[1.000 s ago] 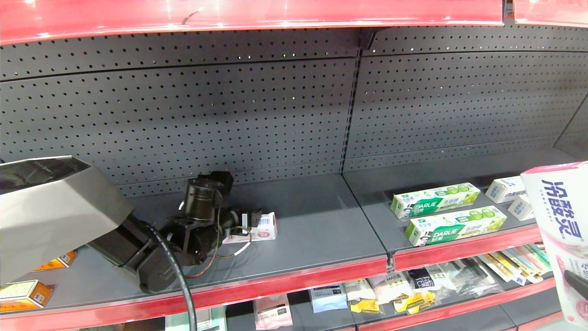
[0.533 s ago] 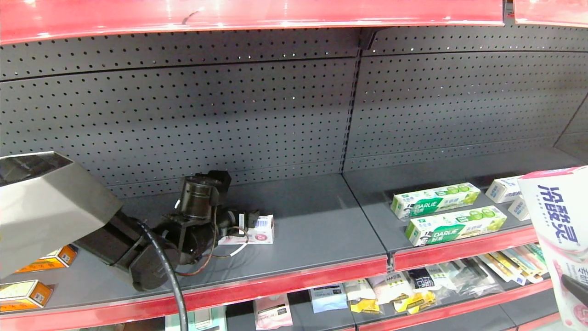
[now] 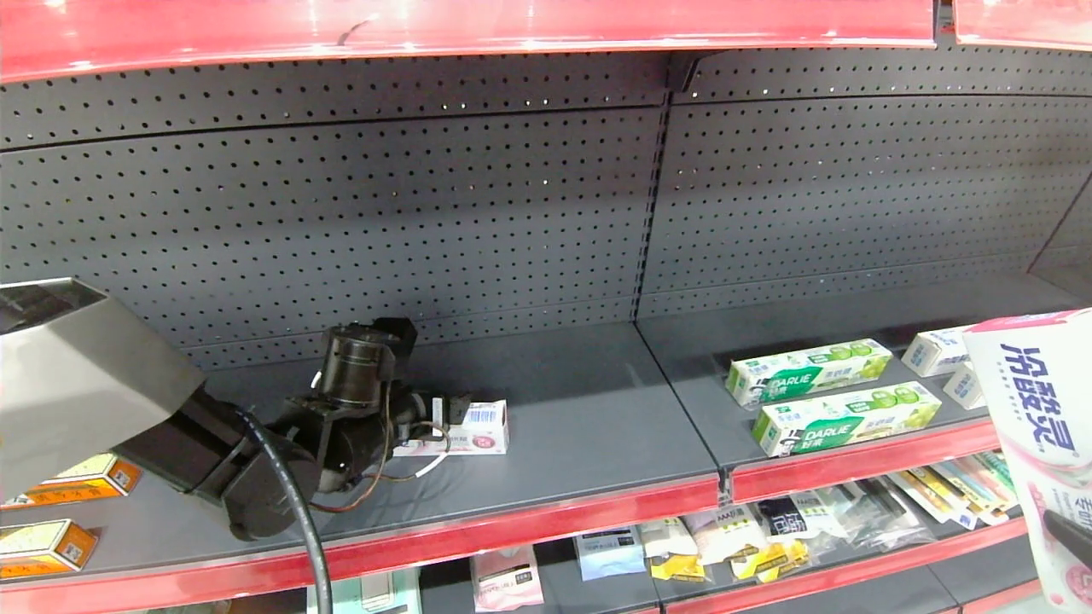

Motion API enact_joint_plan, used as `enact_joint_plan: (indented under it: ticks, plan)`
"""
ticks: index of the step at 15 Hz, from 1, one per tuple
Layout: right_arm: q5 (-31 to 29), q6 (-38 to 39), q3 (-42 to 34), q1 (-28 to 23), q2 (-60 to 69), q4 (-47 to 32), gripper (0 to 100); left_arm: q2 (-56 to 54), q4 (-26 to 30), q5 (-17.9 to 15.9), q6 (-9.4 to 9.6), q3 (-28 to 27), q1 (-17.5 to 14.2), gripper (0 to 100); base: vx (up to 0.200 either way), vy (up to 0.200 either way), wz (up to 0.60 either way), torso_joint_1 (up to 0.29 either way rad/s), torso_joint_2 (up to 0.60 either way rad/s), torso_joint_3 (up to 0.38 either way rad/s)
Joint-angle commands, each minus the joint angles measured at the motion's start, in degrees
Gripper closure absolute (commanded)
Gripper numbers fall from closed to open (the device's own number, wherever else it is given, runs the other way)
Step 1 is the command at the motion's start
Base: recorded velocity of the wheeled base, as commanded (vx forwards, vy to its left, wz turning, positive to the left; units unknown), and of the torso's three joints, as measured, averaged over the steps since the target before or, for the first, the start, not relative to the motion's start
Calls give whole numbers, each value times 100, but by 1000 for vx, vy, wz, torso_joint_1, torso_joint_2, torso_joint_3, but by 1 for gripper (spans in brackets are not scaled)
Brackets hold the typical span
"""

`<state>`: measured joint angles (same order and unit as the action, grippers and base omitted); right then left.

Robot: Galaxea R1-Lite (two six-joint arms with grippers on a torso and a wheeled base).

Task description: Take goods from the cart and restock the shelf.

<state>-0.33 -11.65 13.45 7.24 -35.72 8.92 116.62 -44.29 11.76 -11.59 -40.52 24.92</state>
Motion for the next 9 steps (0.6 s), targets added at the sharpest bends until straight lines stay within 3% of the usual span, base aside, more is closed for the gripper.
enact_joint_plan:
  ticks: [1,6,9]
  plan:
    - [-2,-4,0,5,3,-5,100,-25,17,-16,-10,62,-4,0,0,0,0,0,0,0]
    - [-2,-4,-26,5,3,4,100,-60,34,-51,-80,106,31,0,0,0,0,0,0,0]
    - [15,-4,-44,5,3,4,100,-201,69,-113,-80,396,39,0,0,0,0,0,0,0]
